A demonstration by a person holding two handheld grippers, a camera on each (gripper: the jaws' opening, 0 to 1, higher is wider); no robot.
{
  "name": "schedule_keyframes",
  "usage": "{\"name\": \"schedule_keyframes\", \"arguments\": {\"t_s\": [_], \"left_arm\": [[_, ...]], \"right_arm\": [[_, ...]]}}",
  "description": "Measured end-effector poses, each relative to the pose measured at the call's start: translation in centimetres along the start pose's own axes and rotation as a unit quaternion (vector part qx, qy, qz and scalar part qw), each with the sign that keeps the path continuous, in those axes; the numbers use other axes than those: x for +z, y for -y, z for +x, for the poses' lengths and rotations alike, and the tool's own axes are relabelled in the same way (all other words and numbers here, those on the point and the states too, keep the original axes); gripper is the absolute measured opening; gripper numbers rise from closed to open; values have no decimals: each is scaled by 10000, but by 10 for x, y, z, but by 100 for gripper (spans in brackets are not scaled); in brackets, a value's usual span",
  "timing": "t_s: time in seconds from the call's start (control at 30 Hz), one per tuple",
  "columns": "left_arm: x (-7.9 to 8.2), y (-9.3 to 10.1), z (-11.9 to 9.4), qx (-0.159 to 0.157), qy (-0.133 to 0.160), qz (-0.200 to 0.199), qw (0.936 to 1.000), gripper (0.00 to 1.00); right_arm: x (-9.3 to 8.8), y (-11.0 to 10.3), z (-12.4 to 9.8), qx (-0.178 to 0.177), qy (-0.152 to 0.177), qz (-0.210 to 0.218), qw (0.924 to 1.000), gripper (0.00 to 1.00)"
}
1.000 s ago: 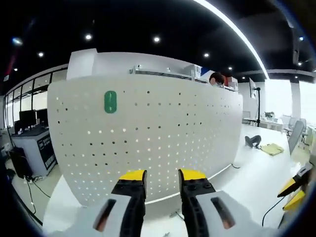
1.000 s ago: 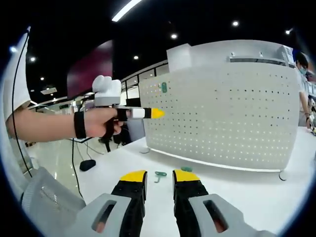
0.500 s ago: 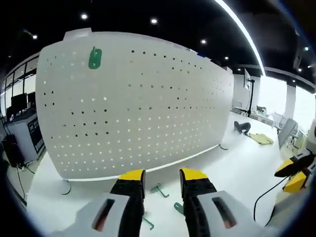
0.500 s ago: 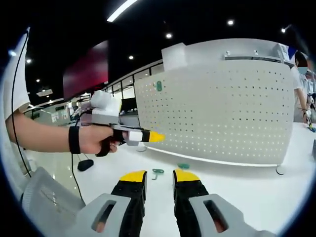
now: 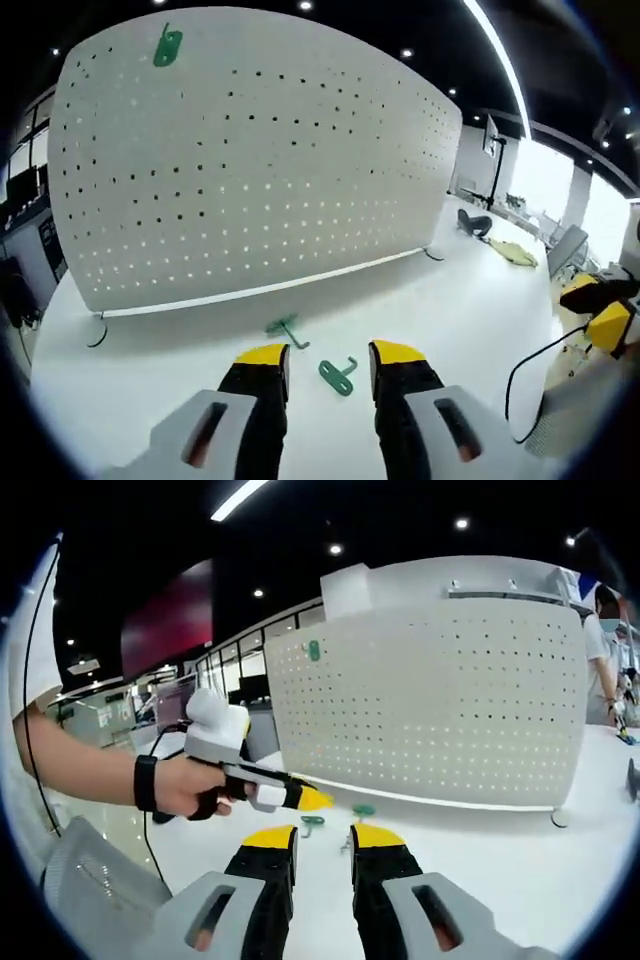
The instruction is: Insert the hook assembly into the mounting plate slot until the hook locks in place.
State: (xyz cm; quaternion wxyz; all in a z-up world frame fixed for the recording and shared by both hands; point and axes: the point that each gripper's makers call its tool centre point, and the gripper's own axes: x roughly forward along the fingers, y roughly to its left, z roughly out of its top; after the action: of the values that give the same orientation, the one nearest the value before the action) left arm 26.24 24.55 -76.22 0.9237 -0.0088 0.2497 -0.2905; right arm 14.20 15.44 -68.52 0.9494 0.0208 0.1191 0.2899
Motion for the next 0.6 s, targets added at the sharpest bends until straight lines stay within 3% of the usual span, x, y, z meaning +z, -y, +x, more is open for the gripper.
{"name": "schedule_keyframes", "arguments": {"t_s": [0.2, 0.6], "left_arm": [[-20, 10, 7, -118, -330, -14, 9994, 34], [-45, 14, 27, -59, -735, 28, 9973, 34]], "right_arm": [[-3, 0, -1, -38, -7, 40, 10000, 21], [-10, 6, -3, -99, -25, 127, 9999, 21]]}}
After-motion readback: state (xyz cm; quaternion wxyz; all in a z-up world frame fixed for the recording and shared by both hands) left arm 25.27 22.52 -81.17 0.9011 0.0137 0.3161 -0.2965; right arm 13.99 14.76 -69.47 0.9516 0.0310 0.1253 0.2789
